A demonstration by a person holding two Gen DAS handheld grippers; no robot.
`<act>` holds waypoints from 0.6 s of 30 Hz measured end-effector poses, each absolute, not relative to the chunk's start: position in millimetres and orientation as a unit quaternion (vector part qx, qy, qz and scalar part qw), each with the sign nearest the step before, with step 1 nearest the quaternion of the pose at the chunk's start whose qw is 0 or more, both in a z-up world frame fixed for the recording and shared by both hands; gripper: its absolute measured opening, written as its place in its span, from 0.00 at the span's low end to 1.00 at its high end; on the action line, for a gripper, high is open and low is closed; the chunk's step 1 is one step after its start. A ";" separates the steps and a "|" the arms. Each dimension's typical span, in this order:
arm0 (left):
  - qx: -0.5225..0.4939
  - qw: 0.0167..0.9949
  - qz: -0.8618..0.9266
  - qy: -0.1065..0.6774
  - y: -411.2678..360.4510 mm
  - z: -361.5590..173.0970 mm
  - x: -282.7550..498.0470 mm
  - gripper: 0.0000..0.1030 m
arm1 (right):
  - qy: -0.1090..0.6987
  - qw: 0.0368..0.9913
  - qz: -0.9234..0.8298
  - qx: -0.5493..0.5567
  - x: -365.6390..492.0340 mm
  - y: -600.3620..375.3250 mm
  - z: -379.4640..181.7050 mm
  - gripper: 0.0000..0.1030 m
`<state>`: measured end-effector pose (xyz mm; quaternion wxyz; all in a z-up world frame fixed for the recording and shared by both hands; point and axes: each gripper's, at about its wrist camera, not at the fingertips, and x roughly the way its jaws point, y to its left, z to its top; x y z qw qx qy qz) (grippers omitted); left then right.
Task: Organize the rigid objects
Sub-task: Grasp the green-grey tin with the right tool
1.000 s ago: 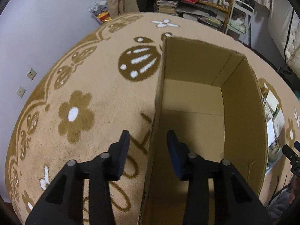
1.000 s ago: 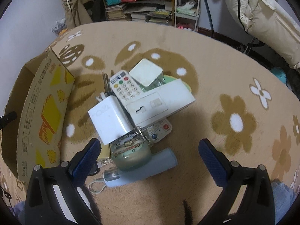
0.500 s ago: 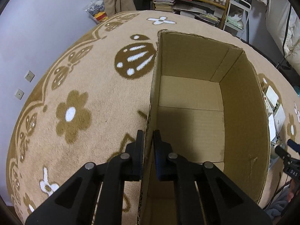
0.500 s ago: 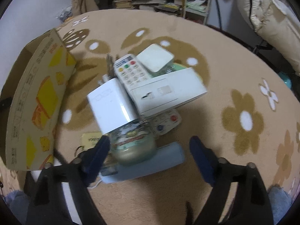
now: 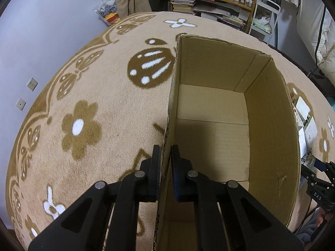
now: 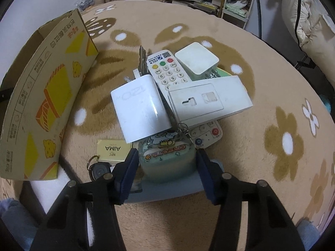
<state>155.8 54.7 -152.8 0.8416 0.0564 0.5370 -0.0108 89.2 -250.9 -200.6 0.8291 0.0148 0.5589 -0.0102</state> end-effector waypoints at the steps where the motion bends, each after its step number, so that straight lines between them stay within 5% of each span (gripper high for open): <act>1: 0.057 0.842 -0.011 0.537 54.2 -152.7 155.7 0.08 | 0.559 0.829 -0.012 0.016 89.8 -250.3 -200.7 0.58; 18: 0.070 0.847 -0.007 0.527 47.6 -148.2 151.8 0.08 | 0.538 0.842 -0.010 0.015 81.8 -249.6 -179.3 0.56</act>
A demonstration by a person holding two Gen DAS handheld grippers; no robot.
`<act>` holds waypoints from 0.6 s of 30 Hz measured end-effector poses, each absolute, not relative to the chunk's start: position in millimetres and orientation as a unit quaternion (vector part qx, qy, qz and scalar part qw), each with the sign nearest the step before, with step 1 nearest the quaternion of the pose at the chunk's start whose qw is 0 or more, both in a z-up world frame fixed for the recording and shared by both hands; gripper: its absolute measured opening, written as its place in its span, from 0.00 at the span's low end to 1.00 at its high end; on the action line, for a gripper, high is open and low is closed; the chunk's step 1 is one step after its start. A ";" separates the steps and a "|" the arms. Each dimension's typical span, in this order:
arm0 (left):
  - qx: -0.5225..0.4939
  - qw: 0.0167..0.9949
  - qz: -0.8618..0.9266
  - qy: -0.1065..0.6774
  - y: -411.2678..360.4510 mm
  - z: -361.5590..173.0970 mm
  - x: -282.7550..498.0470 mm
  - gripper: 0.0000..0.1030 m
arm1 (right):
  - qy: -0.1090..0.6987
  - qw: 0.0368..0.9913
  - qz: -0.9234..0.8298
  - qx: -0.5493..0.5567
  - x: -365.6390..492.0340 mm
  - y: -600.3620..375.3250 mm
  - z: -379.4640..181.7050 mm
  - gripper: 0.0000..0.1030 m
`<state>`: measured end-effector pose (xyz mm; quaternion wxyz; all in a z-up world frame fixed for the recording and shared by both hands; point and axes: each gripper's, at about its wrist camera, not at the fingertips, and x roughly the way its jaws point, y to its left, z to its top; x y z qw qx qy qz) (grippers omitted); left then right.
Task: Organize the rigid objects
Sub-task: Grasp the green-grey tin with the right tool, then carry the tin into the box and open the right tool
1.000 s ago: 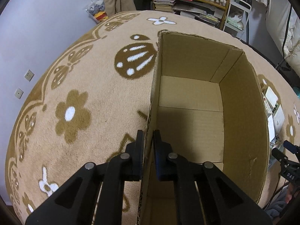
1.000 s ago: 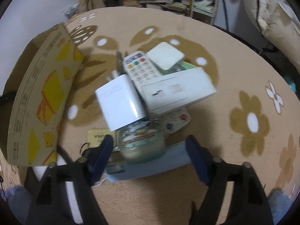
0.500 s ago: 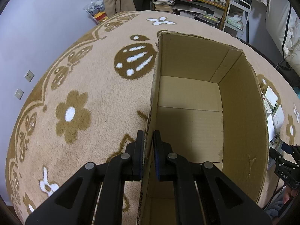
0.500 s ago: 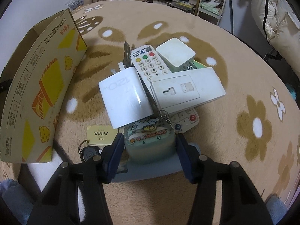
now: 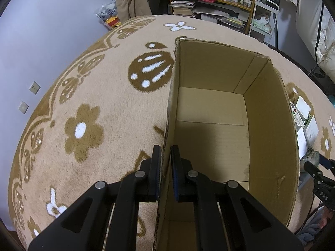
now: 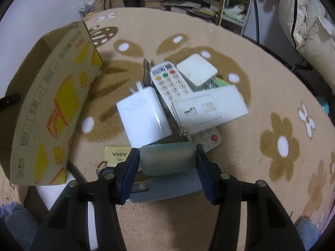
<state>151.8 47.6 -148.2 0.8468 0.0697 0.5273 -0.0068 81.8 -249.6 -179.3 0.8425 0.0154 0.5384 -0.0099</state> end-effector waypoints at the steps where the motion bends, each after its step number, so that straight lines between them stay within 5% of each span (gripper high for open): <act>1: 0.072 0.847 -0.007 0.527 46.1 -147.8 151.8 0.08 | 0.534 0.845 -0.009 0.016 81.2 -249.2 -176.4 0.56; 18: 0.068 0.844 -0.008 0.532 48.3 -148.5 150.9 0.08 | 0.420 0.907 0.036 0.019 87.3 -213.0 -95.0 0.56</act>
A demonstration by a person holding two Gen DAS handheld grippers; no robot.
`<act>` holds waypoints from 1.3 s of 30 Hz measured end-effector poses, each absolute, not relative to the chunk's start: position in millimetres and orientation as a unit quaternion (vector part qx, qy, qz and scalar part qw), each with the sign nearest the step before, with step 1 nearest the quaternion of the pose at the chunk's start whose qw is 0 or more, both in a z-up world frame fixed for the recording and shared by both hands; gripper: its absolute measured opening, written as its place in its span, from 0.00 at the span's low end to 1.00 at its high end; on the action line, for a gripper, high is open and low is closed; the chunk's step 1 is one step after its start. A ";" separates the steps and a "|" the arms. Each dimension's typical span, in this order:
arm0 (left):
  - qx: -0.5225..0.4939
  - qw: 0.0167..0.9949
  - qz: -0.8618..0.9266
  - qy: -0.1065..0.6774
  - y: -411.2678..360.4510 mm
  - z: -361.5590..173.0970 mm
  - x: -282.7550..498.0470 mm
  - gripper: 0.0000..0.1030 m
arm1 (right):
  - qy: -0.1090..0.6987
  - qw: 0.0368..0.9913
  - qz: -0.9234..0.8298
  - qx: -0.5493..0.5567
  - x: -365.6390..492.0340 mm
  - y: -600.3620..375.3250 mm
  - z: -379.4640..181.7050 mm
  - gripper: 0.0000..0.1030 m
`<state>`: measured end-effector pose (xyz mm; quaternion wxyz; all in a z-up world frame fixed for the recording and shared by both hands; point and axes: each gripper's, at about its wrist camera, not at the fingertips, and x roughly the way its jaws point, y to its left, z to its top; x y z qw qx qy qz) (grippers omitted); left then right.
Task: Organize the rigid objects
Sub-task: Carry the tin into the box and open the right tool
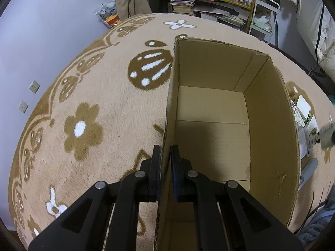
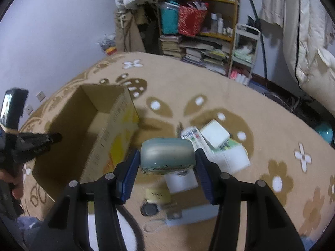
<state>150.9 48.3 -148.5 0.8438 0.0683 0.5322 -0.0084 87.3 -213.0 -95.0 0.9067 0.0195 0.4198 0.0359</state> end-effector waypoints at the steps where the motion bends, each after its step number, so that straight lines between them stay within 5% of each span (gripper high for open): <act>1: 0.070 0.844 -0.009 0.532 49.3 -149.2 151.3 0.08 | 0.415 0.909 0.040 0.018 90.7 -209.8 -91.4 0.56; 17: 0.082 0.843 -0.010 0.531 48.7 -150.7 153.9 0.08 | 0.359 0.922 0.136 0.055 125.5 -159.7 -60.5 0.56; 39: 0.070 0.842 -0.008 0.534 50.7 -151.2 154.2 0.09 | 0.398 0.888 0.209 0.095 127.1 -122.2 -94.2 0.56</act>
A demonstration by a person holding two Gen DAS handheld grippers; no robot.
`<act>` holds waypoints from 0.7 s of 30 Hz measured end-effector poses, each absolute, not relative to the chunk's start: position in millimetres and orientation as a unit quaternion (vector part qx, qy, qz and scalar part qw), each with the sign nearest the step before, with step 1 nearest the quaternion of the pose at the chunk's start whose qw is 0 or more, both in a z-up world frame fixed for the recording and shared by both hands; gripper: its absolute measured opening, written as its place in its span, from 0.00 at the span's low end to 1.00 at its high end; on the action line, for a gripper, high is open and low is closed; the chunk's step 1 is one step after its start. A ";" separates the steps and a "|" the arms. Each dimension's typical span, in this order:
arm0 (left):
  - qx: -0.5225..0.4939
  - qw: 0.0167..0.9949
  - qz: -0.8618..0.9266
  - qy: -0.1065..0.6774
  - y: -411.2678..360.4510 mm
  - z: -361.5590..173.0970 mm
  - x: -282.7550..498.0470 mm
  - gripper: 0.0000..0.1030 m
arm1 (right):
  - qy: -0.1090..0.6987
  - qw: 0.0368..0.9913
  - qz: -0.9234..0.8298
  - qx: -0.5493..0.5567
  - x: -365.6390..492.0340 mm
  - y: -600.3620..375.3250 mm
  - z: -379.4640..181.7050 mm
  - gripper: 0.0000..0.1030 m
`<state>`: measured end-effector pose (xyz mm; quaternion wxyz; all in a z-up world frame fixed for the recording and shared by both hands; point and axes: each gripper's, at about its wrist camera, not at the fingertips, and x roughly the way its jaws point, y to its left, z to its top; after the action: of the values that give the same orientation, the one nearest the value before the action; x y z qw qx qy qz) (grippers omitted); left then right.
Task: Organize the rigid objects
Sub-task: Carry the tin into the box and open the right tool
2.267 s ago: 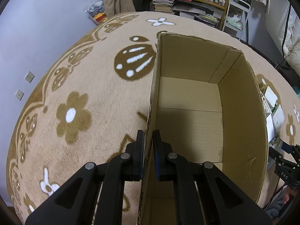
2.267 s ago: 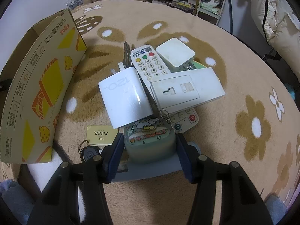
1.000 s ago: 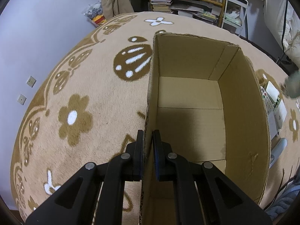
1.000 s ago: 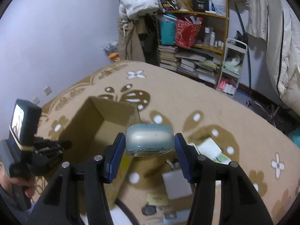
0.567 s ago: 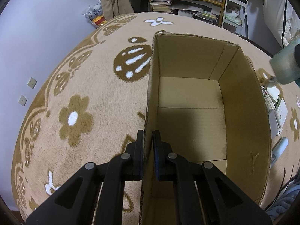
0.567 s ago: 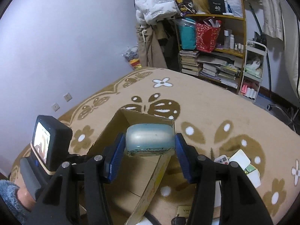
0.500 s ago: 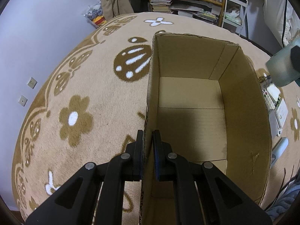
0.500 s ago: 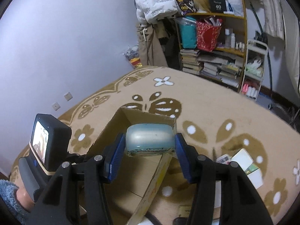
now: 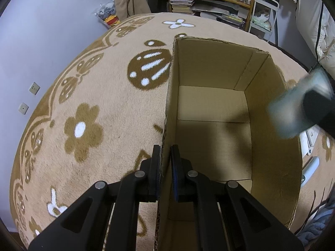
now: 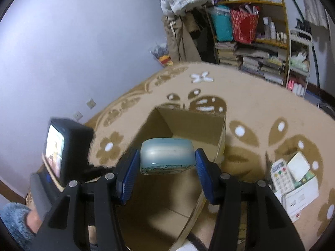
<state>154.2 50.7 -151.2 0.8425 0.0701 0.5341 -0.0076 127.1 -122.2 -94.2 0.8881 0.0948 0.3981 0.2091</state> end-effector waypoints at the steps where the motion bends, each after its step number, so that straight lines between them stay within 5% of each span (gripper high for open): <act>1: 0.070 0.842 -0.007 0.534 50.6 -151.2 154.2 0.09 | 0.408 0.884 0.208 0.096 129.0 -121.4 -100.9 0.56; 14: 0.068 0.839 -0.012 0.540 51.6 -154.1 154.8 0.08 | 0.421 0.883 0.184 0.097 128.4 -128.3 -105.9 0.58; 21: 0.069 0.838 -0.011 0.540 51.4 -153.3 154.6 0.08 | 0.421 0.892 0.151 0.062 122.4 -136.6 -97.4 0.83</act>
<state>154.6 51.4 -153.3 0.8384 0.0692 0.5405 -0.0112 122.4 -136.6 -97.4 0.8922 0.0615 0.4211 0.1510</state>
